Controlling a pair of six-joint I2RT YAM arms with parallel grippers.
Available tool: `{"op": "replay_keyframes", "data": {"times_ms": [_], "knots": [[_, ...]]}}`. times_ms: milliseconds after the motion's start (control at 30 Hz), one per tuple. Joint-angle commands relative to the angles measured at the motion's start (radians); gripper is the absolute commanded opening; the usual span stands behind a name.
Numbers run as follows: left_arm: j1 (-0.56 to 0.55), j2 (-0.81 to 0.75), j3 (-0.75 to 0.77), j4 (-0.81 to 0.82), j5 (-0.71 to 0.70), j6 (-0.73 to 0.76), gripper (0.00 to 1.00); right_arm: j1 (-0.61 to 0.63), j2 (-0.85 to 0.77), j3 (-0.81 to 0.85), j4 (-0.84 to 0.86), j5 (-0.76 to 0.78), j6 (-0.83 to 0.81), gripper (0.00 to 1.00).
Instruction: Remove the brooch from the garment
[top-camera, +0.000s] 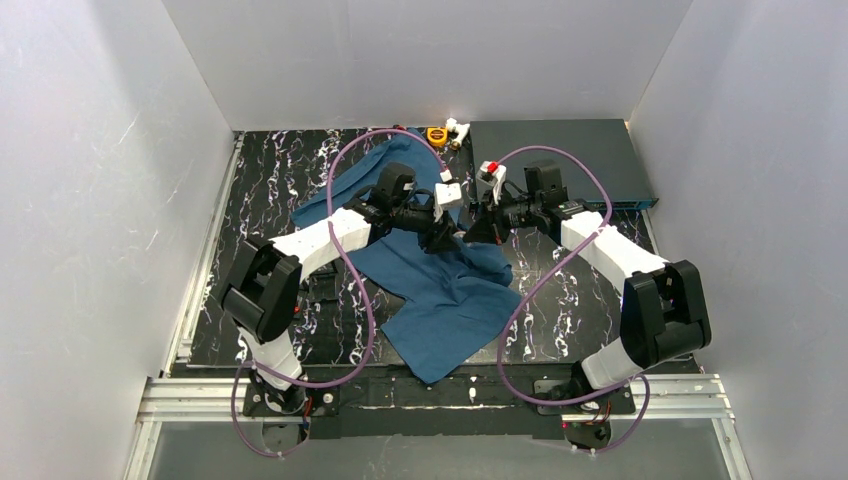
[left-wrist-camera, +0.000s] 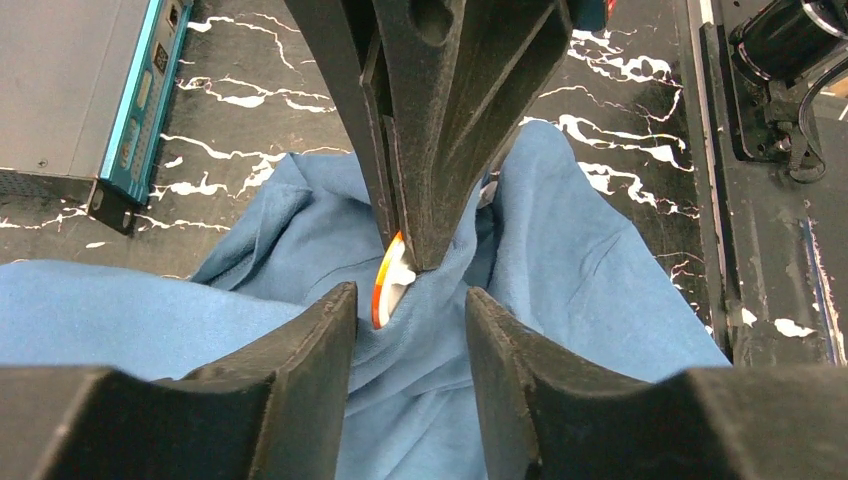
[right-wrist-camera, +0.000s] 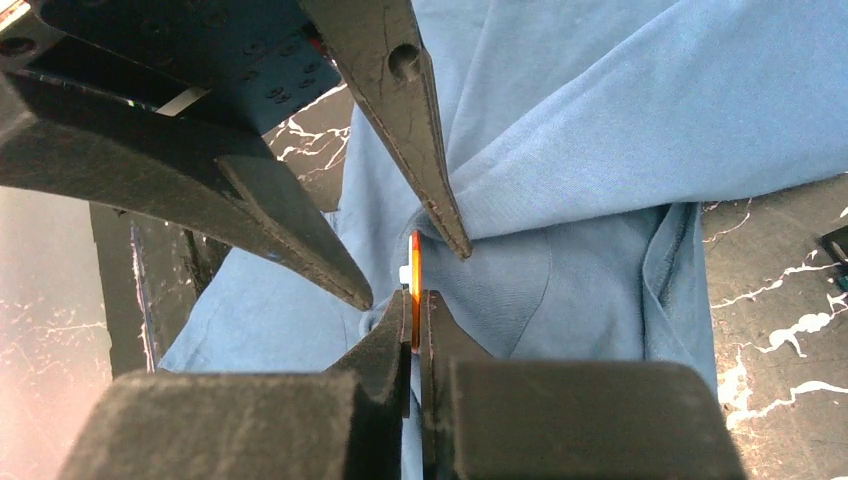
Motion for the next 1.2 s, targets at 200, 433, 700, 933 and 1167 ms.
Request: {"op": "replay_keyframes", "data": {"times_ms": [200, 433, 700, 933, 1167], "knots": [[-0.006, -0.016, 0.035, -0.128, 0.045, 0.063, 0.00, 0.006, -0.048, 0.030, -0.079, -0.058, -0.090, 0.10], [-0.006, -0.038, 0.025, -0.149, 0.075, 0.092, 0.00, 0.004, -0.027, 0.086, -0.274, -0.047, -0.280, 0.30], [-0.006, -0.047, 0.025, -0.171, 0.089, 0.099, 0.00, 0.005, 0.005, 0.114, -0.285, -0.062, -0.302, 0.27], [-0.006, -0.043, 0.030, -0.168, 0.092, 0.082, 0.00, 0.012, 0.011, 0.099, -0.246, -0.054, -0.284, 0.28], [-0.005, -0.045, 0.029, -0.169, 0.089, 0.072, 0.00, 0.025, 0.013, 0.084, -0.223, -0.042, -0.280, 0.27]]}}
